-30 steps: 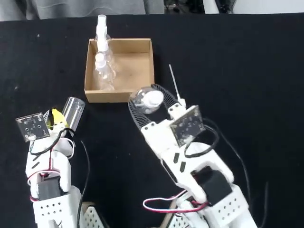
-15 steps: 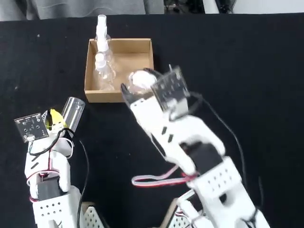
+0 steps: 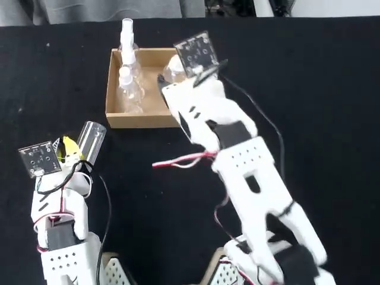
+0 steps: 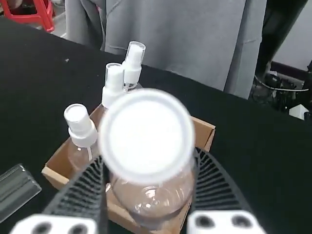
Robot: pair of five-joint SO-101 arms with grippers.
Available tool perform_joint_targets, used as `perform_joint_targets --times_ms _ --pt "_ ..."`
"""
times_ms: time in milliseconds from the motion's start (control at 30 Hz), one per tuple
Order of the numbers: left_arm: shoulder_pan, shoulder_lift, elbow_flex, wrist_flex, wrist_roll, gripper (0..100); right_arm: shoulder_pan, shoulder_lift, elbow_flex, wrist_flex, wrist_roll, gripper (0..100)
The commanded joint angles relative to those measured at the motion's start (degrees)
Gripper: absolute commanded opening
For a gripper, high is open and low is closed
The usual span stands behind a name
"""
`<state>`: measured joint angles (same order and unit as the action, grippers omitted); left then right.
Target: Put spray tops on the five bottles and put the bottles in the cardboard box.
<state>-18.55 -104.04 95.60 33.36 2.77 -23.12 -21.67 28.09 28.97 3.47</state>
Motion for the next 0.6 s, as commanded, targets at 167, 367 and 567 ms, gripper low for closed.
perform_joint_targets --times_ms 167,367,567 --pt "-0.5 -0.5 0.2 -1.2 -0.4 3 2.1 12.0 -13.4 -3.0 -0.5 9.3" --pt "-0.5 -0.5 0.2 -1.1 -0.4 3 3.8 22.7 -23.2 -3.0 -6.1 9.6" --pt "-0.5 -0.5 0.2 -1.1 -0.4 3 4.1 32.7 -31.5 -3.0 -8.5 9.6"
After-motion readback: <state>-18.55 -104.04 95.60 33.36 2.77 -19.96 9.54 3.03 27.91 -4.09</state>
